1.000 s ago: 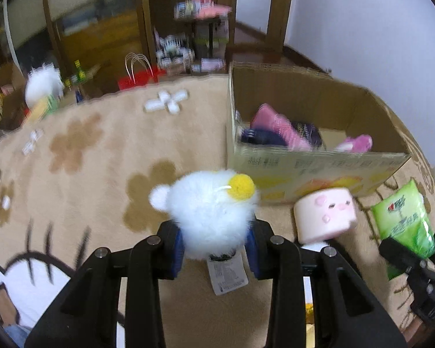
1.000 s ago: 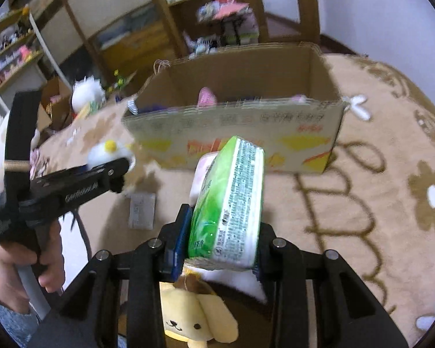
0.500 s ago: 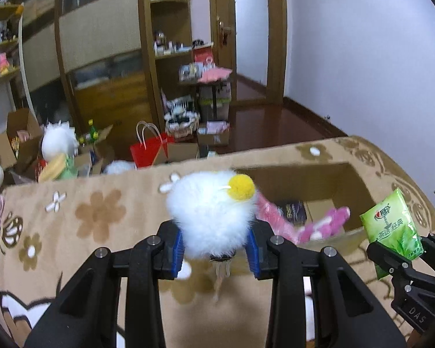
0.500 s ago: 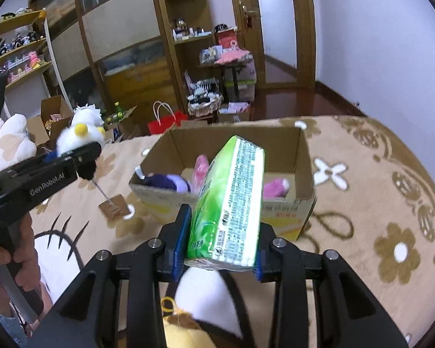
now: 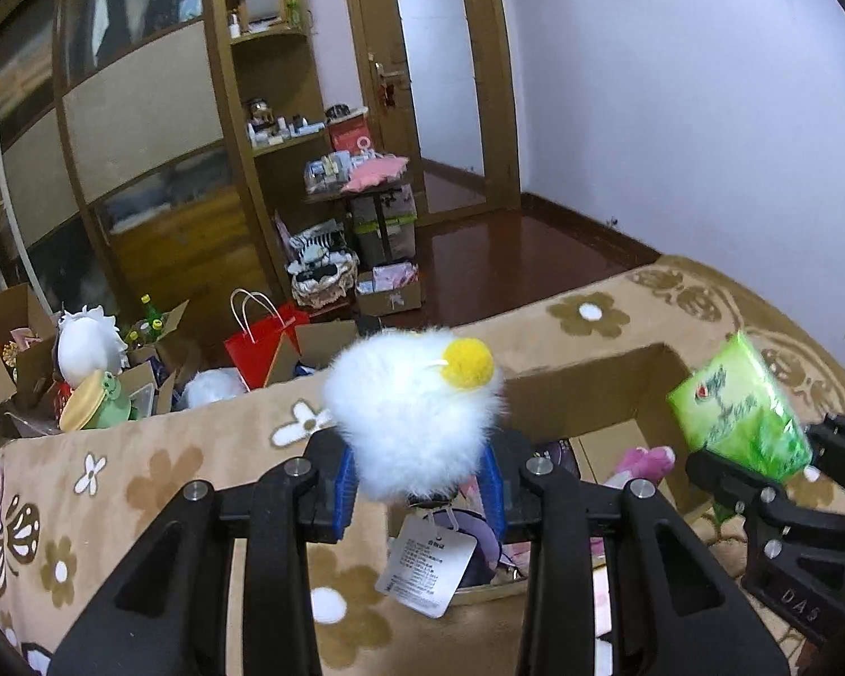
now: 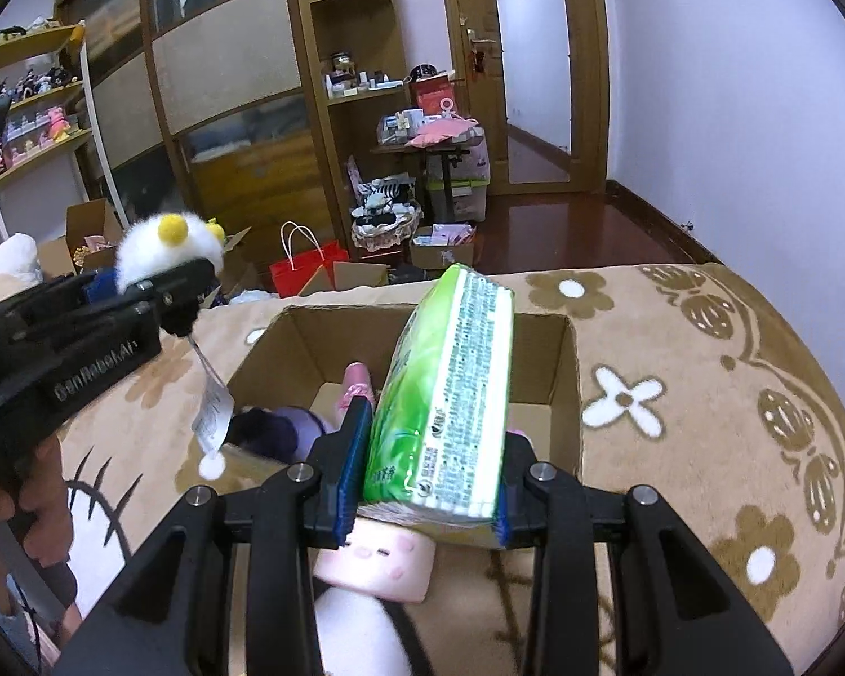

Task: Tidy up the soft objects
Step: 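Carry both items over the box and open both tools to drop them inside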

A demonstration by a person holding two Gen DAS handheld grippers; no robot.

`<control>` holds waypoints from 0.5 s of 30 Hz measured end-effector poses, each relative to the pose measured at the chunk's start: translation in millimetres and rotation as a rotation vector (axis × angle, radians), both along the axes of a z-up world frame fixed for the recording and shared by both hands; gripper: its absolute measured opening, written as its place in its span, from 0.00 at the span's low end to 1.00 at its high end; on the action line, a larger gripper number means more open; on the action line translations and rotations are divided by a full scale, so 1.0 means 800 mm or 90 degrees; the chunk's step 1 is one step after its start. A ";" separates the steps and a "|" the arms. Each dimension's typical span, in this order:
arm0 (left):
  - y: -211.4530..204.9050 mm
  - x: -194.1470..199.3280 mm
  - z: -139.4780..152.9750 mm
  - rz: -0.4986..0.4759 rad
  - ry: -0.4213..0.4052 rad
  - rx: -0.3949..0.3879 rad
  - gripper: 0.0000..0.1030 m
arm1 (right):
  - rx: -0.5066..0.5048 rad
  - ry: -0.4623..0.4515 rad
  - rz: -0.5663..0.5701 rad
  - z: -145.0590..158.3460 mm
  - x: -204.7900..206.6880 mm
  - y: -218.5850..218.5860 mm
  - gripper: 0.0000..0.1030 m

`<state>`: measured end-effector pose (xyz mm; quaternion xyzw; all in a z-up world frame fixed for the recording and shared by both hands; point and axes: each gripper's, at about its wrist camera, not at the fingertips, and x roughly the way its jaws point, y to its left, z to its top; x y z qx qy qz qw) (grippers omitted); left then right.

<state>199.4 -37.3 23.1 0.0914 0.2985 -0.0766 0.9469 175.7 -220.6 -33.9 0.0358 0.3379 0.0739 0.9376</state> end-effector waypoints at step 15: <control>-0.032 0.037 -0.081 -0.021 0.104 0.026 0.47 | 0.013 0.052 -0.004 -0.053 0.041 -0.016 0.39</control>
